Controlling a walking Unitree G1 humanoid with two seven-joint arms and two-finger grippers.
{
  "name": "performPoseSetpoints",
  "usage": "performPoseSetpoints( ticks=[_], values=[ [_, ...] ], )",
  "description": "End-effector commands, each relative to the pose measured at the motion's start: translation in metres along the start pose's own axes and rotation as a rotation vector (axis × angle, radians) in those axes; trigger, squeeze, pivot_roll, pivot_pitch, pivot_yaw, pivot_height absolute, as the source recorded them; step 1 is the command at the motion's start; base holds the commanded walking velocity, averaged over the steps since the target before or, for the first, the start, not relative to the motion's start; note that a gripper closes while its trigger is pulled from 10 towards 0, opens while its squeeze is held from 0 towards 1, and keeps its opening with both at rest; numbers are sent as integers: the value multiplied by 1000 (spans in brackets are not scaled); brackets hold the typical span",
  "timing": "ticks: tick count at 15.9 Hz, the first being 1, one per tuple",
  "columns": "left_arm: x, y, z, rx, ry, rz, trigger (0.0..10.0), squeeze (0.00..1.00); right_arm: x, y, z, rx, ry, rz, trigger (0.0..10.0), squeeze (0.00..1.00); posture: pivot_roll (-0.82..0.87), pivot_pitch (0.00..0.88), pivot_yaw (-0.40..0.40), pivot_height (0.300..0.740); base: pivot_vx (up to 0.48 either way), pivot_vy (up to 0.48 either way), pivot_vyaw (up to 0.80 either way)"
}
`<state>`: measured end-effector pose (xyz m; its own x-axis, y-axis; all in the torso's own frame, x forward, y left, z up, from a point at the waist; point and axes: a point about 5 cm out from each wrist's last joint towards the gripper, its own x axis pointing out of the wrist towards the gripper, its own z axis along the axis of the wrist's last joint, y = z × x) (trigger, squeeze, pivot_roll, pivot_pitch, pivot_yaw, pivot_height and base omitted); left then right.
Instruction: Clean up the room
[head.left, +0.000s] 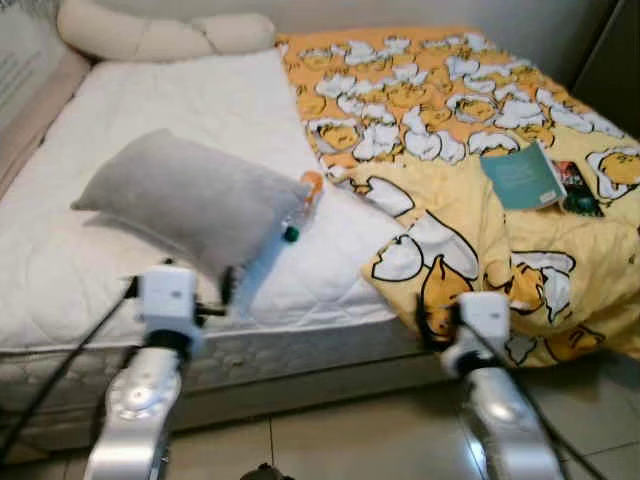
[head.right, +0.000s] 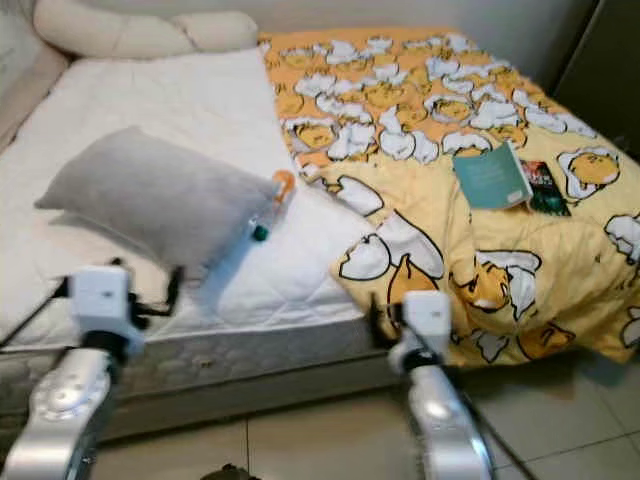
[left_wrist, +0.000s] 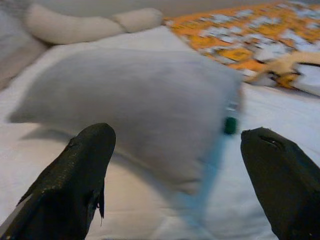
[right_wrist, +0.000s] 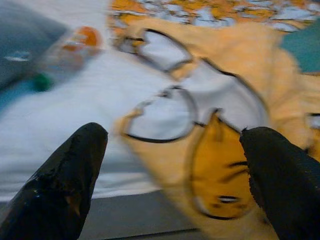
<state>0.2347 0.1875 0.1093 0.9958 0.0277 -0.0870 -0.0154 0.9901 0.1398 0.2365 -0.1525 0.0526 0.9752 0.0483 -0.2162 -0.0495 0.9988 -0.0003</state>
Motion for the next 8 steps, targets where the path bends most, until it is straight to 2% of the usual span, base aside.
performPoseSetpoints(
  ticks=[1, 4, 6, 8],
  values=[
    [1, -3, 3, -28, -11, -1, 10000, 0, 0, -7, 5, 9, -20, -15, 10000, 0, 26, 0, 35, 740, 0, -480, 0],
    [0, -2, 6, -63, -33, 1, 10000, 0, 1, -8, 6, 18, -21, -8, 10000, 0, 26, 0, 33, 740, 0, 0, 0],
    [0, -3, 8, -11, -36, 4, 10000, 0, 2, -6, 9, 8, -33, 23, 10000, 0, 28, 0, 30, 740, 0, 0, 0],
    [2, -3, 7, -29, -31, 5, 10000, 0, 4, -5, 12, 19, -41, 33, 10000, 0, 29, 0, 29, 740, 0, 0, 497]
  ],
)
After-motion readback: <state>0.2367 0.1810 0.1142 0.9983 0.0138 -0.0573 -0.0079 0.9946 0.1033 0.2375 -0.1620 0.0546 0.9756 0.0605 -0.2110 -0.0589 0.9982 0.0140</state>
